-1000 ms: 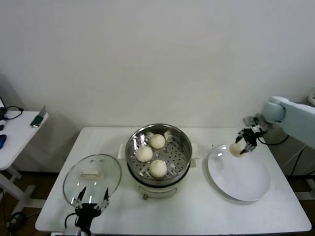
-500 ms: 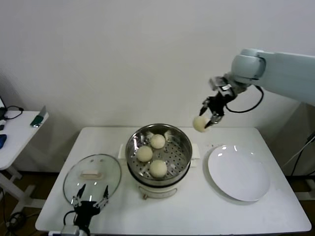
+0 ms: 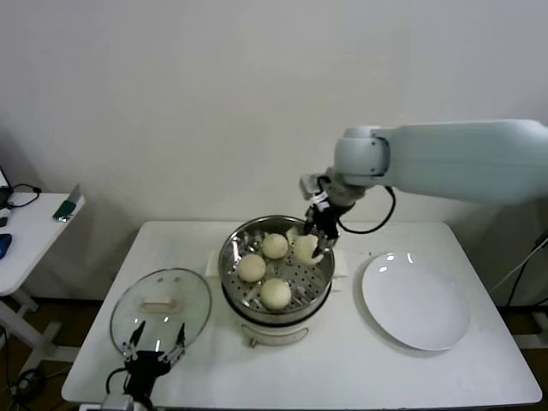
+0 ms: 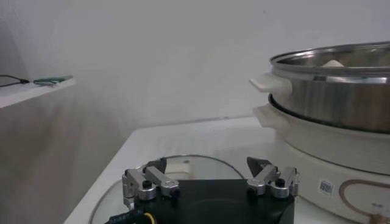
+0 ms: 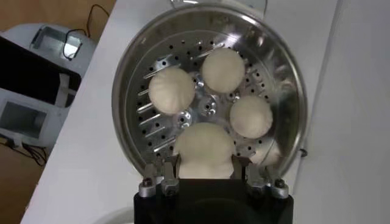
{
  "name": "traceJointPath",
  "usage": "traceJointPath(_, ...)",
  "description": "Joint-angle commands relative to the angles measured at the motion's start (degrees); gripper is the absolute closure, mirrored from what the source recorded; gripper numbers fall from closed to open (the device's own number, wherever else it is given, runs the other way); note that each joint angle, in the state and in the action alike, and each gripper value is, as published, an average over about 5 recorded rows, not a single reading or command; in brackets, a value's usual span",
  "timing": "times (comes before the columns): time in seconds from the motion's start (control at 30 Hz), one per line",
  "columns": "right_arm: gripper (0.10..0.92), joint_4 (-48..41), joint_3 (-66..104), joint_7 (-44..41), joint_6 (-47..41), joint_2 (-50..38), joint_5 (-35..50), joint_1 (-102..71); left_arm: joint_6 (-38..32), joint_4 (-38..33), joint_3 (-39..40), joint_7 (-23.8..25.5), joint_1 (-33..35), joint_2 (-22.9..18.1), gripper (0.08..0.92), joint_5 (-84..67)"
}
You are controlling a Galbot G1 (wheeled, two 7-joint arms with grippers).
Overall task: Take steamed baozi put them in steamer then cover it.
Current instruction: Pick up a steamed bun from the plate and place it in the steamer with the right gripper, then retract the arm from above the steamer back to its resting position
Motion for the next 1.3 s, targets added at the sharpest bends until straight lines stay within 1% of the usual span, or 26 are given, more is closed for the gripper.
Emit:
traceJointPath(0.03, 0.431, -0.3, 0.3, 6.3, -6.1, 2.6, -1.1, -8.0, 0.0, 0.1, -0.1, 0.0, 0.0, -0.1, 0.177, 0.0)
traceJointPath(0.23, 0.431, -2.2, 0.5, 6.2, -6.0, 2.8, -3.5, -9.4, 0.2, 0.5, -0.2, 0.0, -0.4, -0.1, 0.177, -0.1)
traceJointPath(0.47, 0.431, -4.1, 1.7, 6.7, -5.8, 3.2, -4.0, -11.0, 0.4, 1.0, -0.2, 0.0, -0.9, -0.2, 0.177, -0.1)
traceJointPath(0.57, 0.417, -5.2, 2.4, 5.8, -3.9, 3.3, -4.2, -11.0, 0.5, 1.1, -0.3, 0.0, -1.1, -0.2, 0.177, -0.2)
traceJointPath(0.67, 0.353, -6.1, 2.8, 3.7, -0.9, 3.1, -4.1, -10.3, 0.6, 1.1, -0.3, 0.0, -1.2, -0.1, 0.177, -0.4)
traceJointPath(0.73, 0.293, -6.7, 3.2, 1.7, 1.1, 2.7, -3.9, -9.2, 0.6, 1.0, -0.3, 0.0, -1.2, 0.0, 0.177, -0.8)
traceJointPath(0.83, 0.228, -7.5, 4.2, -1.5, 3.6, 1.3, -2.4, -7.1, 0.7, 0.8, -0.3, -0.2, -1.2, 0.1, 0.177, -1.3)
traceJointPath(0.97, 0.204, -8.2, 8.2, -3.1, 4.7, -2.8, 2.3, -5.2, 1.1, 0.4, -0.2, -0.4, -1.1, 0.3, 0.177, -1.7)
traceJointPath(1.03, 0.203, -8.7, 12.5, -0.4, 3.5, -5.9, 5.6, -5.9, 1.4, 0.1, -0.2, -0.4, -1.0, 0.5, 0.177, -2.1)
traceJointPath(1.1, 0.203, -9.0, 18.2, 5.5, 1.1, -9.4, 9.0, -8.2, 1.8, -0.2, -0.1, -0.7, -0.8, 0.6, 0.177, -2.2)
traceJointPath(1.2, 0.202, -8.1, 30.6, 18.6, -0.4, -15.3, 11.8, -16.2, 2.5, -0.6, 0.0, -1.3, -0.7, 0.8, 0.177, -2.1)
traceJointPath(1.3, 0.202, -4.9, 44.3, 30.6, 1.5, -21.5, 10.3, -27.1, 2.1, -0.9, 0.2, -1.5, -0.8, 1.1, 0.177, -2.3)
